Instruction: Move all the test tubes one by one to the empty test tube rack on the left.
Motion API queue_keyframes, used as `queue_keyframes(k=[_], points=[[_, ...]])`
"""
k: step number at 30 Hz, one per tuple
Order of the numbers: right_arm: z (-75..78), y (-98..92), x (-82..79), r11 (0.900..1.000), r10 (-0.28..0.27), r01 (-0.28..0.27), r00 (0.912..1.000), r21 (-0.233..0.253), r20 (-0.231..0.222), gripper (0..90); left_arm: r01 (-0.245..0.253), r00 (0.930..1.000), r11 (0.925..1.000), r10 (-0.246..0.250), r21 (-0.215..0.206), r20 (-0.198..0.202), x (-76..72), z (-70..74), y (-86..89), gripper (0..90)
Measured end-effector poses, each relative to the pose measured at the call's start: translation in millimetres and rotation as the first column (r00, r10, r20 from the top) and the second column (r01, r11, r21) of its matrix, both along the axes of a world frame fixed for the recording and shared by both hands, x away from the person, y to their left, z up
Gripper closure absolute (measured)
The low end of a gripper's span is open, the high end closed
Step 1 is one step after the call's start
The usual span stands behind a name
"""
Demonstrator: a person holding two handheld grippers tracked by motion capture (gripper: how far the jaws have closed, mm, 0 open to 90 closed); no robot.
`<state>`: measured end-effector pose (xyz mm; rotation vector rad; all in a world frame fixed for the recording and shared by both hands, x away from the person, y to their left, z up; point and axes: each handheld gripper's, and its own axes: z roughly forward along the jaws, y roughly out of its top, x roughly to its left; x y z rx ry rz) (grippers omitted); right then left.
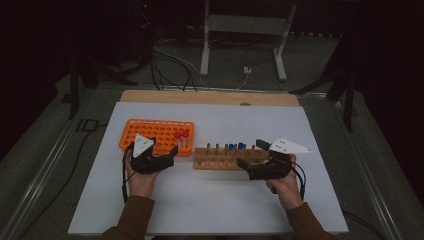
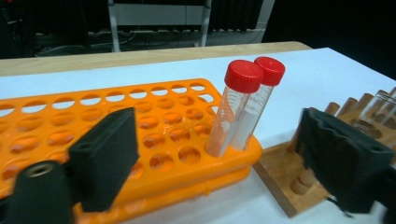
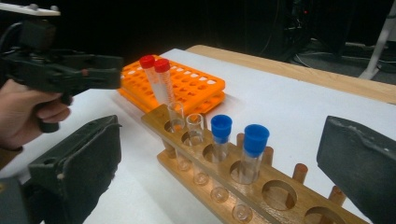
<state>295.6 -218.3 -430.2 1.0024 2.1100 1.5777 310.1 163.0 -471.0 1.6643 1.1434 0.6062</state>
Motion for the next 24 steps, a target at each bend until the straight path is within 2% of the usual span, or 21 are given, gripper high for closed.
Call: queue_keyframes(k=[3, 5, 9, 13, 19, 24], points=[[-0.8, -1.3, 1.7, 1.000, -0.004, 0.004, 1.0000, 0.001, -0.004, 0.0, 0.007, 1.0000, 0.9999, -0.007, -0.010, -0.002, -6.6, 1.1, 5.6, 5.4], [-0.9, -1.4, 2.4, 1.000, -0.008, 0.008, 0.9999, 0.002, -0.007, 0.0, 0.011, 0.9999, 0.9994, -0.011, -0.033, -0.002, -9.9, 2.3, 8.9, 1.9], [0.0, -2.3, 4.1, 1.000, -0.017, 0.017, 0.9998, -0.003, -0.006, 0.1, 0.024, 0.9995, 0.9986, -0.023, -0.047, 0.023, -14.4, 7.0, 10.8, 0.8], [-1.1, -4.4, 8.0, 0.999, -0.036, 0.036, 0.9993, -0.011, -0.003, 0.1, 0.034, 0.9985, 0.9986, -0.032, -0.042, 0.044, -16.2, 10.7, 8.8, 0.7], [-8.5, -6.6, 18.0, 0.997, -0.053, 0.051, 0.9983, -0.057, -0.024, 8.9, 0.037, 0.9980, 0.9985, -0.035, -0.041, 0.052, -18.4, 12.5, 7.0, 0.7], [-16.7, -3.5, 24.1, 0.994, -0.054, 0.051, 0.9981, -0.101, -0.029, 25.3, 0.031, 0.9985, 0.9986, -0.029, -0.044, 0.047, -18.9, 12.1, 7.4, 0.7]])
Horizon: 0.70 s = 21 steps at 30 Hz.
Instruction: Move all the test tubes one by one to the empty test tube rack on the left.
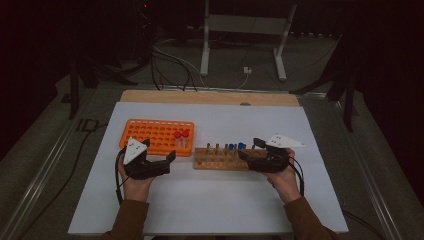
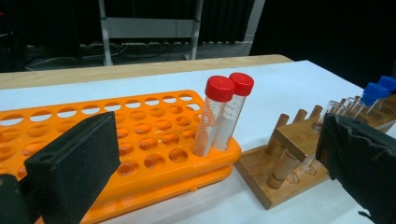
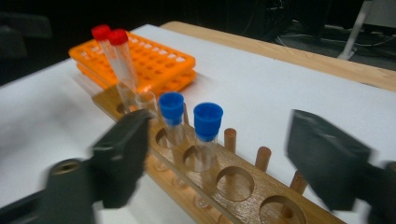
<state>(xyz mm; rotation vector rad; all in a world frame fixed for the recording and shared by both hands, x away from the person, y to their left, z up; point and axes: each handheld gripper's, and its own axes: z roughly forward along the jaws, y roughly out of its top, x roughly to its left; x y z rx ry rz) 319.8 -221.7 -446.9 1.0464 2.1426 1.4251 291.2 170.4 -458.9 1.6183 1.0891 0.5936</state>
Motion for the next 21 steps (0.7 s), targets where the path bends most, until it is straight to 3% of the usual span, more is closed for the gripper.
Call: queue_keyframes(k=[5, 12, 21], points=[[-8.1, 9.1, 3.8, 0.999, 0.009, -0.009, 0.9999, -0.050, 0.013, 46.0, -0.004, 1.0000, 1.0000, 0.004, -0.002, -0.004, 0.2, -1.0, -0.6, 0.7], [-17.1, 16.7, 8.2, 0.997, 0.001, 0.000, 0.9999, -0.078, 0.016, 63.9, -0.005, 0.9999, 1.0000, 0.005, -0.003, -0.011, 0.6, -1.7, -0.4, 0.7], [-19.9, 21.7, 7.6, 0.996, 0.008, -0.006, 0.9997, -0.089, 0.022, 73.9, 0.000, 0.9999, 1.0000, 0.000, -0.003, -0.011, 0.6, -1.8, -1.9, 0.7]])
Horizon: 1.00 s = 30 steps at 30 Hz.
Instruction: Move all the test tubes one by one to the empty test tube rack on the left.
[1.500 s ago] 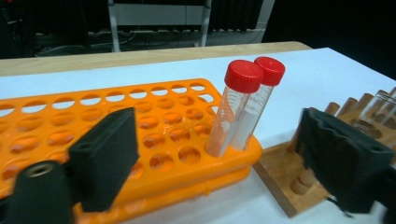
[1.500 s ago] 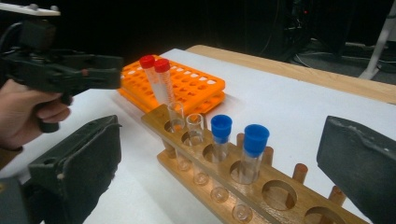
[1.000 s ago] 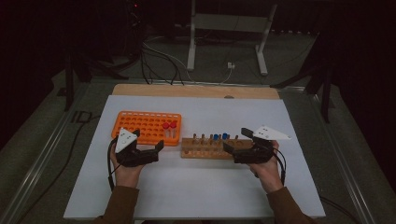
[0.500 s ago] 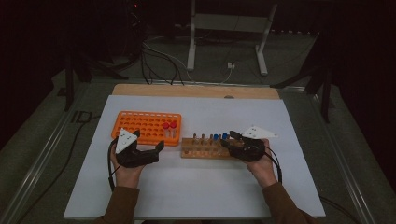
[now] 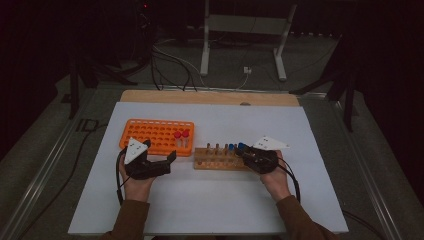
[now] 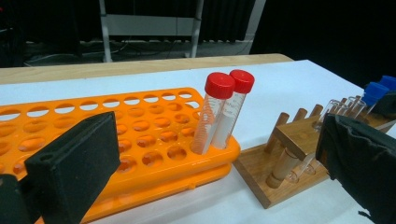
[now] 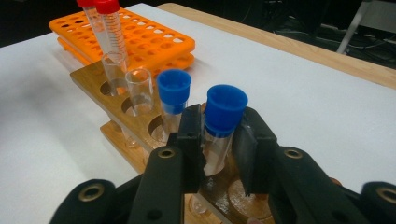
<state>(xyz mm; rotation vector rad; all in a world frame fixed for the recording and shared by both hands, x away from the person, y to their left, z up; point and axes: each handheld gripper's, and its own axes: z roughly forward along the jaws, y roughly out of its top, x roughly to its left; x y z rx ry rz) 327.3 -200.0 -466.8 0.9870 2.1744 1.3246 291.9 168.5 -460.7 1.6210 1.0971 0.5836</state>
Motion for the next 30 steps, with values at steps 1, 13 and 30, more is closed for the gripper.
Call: queue_keyframes(k=[1, 13, 30], points=[[-0.4, 0.3, 0.0, 1.000, 0.002, -0.002, 1.0000, 0.000, -0.002, 74.2, 0.000, 1.0000, 1.0000, 0.000, -0.001, 0.000, 0.0, -0.2, -0.4, 0.7], [-0.1, 1.4, -1.5, 1.000, 0.006, -0.006, 1.0000, -0.003, 0.002, 76.6, 0.005, 0.9999, 1.0000, -0.005, 0.004, -0.009, 0.8, -1.9, -2.2, 0.7], [6.3, -4.3, -3.5, 0.999, 0.008, -0.008, 1.0000, 0.049, -0.001, 76.6, 0.013, 0.9999, 0.9999, -0.013, 0.009, -0.011, 0.1, -2.1, -4.4, 0.8]])
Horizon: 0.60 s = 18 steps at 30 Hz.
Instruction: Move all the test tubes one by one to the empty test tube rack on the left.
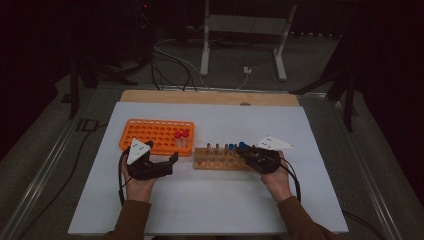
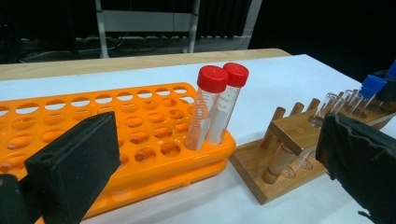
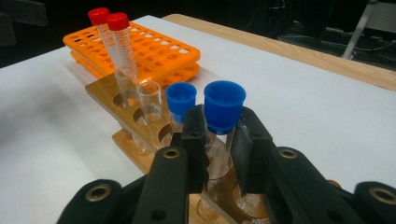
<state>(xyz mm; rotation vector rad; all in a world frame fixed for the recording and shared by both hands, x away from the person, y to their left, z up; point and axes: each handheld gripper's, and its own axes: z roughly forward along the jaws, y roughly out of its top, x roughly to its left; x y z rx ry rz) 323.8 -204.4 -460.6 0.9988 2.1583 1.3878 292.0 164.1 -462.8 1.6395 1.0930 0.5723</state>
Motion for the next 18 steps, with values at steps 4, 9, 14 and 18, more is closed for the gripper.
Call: queue_keyframes(k=[4, 9, 14, 18], points=[[1.8, -0.8, -0.9, 1.000, 0.001, -0.001, 1.0000, 0.007, 0.001, 76.6, 0.000, 1.0000, 1.0000, 0.000, -0.001, -0.001, 0.1, -0.1, 0.1, 0.8], [4.1, -2.9, -1.6, 1.000, -0.001, 0.001, 1.0000, 0.019, 0.003, 76.6, 0.003, 1.0000, 1.0000, -0.003, -0.001, -0.001, 0.4, -0.1, -0.1, 0.8], [7.9, -5.7, -2.5, 0.999, -0.003, 0.003, 1.0000, 0.035, 0.008, 76.6, 0.005, 1.0000, 1.0000, -0.005, -0.002, -0.001, 0.4, -0.1, -0.5, 0.8], [11.3, -6.7, -3.9, 0.999, -0.001, 0.001, 0.9999, 0.044, 0.013, 76.6, 0.006, 1.0000, 1.0000, -0.006, -0.001, -0.001, 0.4, -0.4, -1.6, 0.8]])
